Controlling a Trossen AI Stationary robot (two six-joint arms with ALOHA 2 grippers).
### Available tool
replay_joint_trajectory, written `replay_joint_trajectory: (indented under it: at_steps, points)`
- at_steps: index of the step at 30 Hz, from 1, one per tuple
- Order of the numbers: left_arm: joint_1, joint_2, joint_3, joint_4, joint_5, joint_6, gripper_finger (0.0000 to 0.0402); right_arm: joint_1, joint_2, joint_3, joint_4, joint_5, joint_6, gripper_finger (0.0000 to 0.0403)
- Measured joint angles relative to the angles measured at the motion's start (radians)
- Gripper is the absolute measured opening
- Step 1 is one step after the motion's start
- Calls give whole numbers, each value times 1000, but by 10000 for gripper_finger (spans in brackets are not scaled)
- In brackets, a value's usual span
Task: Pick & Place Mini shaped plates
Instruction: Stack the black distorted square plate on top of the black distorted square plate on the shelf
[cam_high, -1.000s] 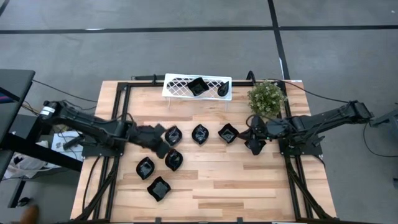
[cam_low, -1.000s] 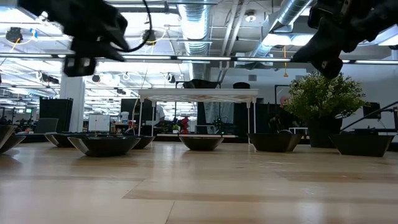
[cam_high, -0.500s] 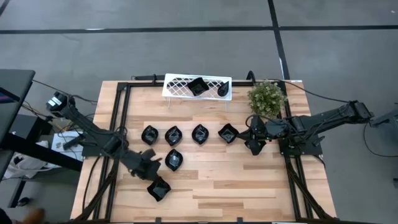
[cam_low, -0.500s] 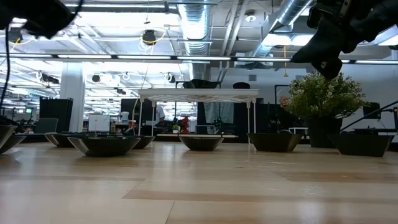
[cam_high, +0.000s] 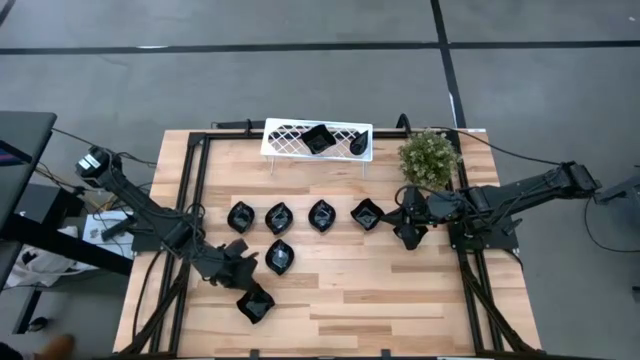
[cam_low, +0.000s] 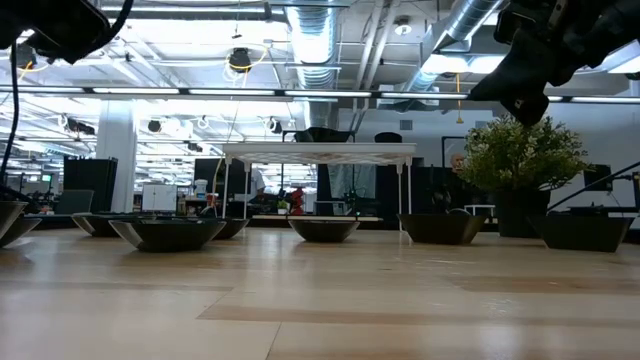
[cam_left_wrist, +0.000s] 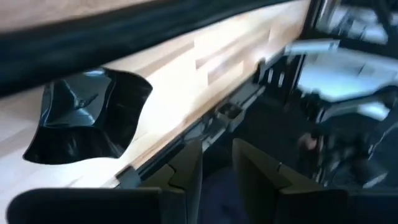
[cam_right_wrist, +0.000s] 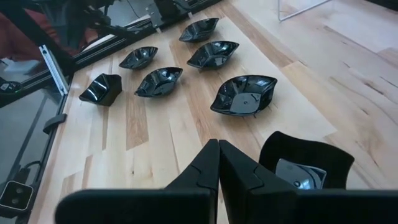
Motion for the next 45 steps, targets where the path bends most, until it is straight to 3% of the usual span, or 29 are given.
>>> replay_joint_trajectory:
  at_steps: [4,8,11,16,24,45]
  points:
    - [-9,11,26,-35,-114,-59,90,0,0,0,0,0,0,1]
    - [-8,85,144,-159,-116,-61,90,0,0,0,0,0,0,1]
    - [-8,185,264,-286,-86,-57,90,0,0,0,0,0,0,1]
    - [-8,354,377,-481,62,-58,90,0,0,0,0,0,1,1]
    - [-7,429,383,-497,107,-64,90,0,0,0,0,0,1,1]
    - [-14,428,284,-488,132,-12,90,0,0,0,0,0,2,1]
